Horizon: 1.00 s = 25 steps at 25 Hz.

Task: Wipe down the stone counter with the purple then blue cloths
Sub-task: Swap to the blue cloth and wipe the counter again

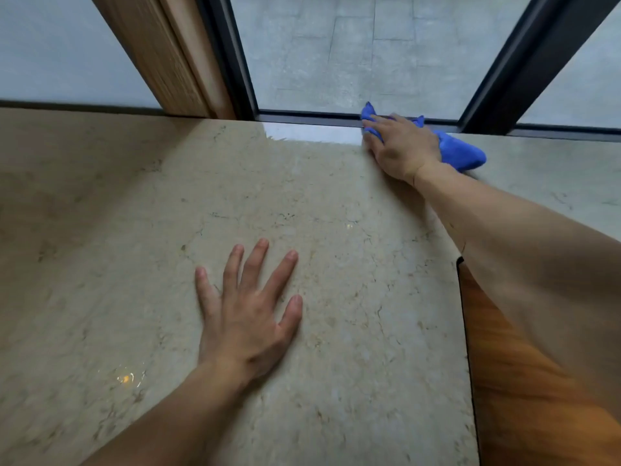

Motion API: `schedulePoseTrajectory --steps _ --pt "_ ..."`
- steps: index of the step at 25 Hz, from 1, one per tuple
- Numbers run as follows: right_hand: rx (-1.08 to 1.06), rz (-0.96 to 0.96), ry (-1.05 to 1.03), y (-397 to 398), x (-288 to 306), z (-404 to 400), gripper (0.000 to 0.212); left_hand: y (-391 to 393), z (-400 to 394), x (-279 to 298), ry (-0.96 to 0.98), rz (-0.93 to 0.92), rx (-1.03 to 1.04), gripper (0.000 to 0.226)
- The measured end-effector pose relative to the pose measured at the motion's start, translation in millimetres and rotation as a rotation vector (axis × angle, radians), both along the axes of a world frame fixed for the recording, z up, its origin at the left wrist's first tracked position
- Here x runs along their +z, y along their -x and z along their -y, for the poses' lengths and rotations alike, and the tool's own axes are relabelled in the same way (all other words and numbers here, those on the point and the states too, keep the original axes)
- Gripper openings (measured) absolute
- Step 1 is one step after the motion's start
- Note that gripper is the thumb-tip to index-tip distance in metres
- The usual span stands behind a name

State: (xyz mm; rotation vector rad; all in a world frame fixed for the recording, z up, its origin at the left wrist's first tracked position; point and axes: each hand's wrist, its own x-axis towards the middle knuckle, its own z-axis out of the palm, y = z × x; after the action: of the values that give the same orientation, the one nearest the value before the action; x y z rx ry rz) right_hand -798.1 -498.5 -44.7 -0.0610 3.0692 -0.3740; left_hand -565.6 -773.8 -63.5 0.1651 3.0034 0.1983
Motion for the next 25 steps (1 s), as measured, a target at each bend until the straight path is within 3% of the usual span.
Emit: schedulePoseTrajectory --steps 4,10,15,17,20,25 --pt "0.17 0.03 0.034 -50 8 20 0.046 1 -3 2 -0.007 0.008 -0.007 0.064" --pt "0.307 0.023 0.074 -202 3 52 0.045 -2 1 3 -0.047 -0.034 -0.027 0.065" --pt "0.293 -0.015 0.086 -343 7 83 0.042 -15 7 14 -0.324 -0.143 -0.032 0.05" --pt "0.271 -0.047 0.098 -397 8 98 0.039 -37 12 16 -0.301 -0.157 -0.11 0.048" --pt "0.259 0.051 0.152 -473 10 121 0.042 -96 42 18 -0.201 -0.213 -0.265 0.048" --pt "0.191 0.046 0.127 -586 22 155 0.041 -168 118 27 -0.04 -0.001 -0.303 0.049"
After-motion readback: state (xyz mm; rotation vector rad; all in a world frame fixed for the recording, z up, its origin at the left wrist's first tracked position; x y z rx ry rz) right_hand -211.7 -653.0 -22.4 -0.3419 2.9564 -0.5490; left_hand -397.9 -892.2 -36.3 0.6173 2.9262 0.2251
